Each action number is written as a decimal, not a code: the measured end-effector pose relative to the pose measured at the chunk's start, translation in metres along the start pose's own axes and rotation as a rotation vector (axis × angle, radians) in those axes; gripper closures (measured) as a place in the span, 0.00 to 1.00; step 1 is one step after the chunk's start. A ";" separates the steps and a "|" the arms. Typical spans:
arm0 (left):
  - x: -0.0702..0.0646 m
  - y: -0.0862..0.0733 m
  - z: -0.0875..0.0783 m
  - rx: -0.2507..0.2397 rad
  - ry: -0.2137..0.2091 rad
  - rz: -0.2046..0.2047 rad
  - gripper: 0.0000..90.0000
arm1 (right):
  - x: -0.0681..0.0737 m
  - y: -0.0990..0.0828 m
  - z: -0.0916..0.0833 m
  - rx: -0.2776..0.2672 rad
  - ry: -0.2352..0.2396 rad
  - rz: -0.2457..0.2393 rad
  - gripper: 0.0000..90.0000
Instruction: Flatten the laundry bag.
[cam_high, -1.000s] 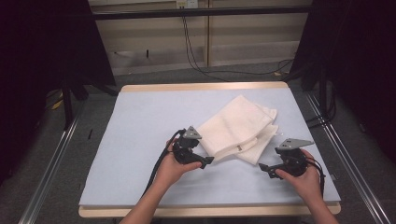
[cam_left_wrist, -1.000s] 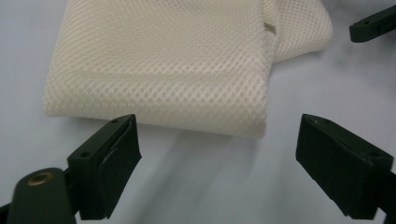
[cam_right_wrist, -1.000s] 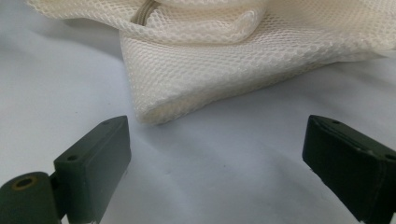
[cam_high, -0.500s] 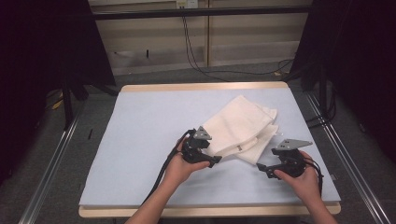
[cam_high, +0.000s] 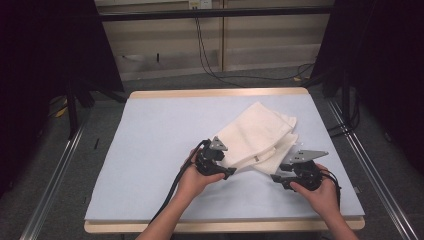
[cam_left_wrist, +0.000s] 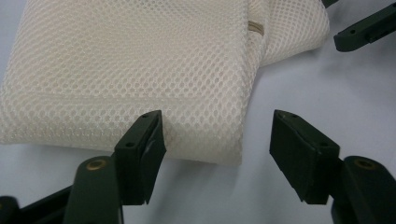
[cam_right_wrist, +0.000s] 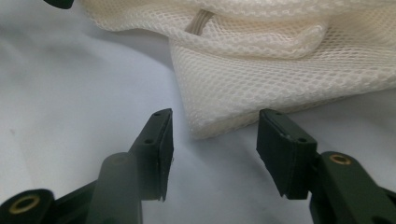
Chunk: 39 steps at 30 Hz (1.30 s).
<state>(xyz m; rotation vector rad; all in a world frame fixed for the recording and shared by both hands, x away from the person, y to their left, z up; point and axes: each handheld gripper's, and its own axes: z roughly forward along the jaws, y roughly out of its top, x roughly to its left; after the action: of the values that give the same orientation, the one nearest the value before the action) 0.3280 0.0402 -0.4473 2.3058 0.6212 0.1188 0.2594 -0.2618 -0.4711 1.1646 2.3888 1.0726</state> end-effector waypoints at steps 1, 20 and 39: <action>0.000 0.000 0.000 -0.003 0.002 0.001 0.36 | 0.000 0.000 0.000 0.004 0.005 0.003 0.56; 0.004 0.002 0.000 0.030 -0.046 -0.073 0.95 | 0.001 0.002 0.004 0.035 0.052 0.005 0.95; 0.040 0.005 -0.031 -0.059 -0.031 -0.210 0.98 | -0.002 0.001 0.002 0.042 0.039 -0.004 0.96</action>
<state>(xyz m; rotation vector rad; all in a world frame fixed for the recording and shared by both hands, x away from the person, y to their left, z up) 0.3571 0.0755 -0.4255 2.1669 0.8282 0.0019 0.2625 -0.2619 -0.4716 1.1629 2.4539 1.0578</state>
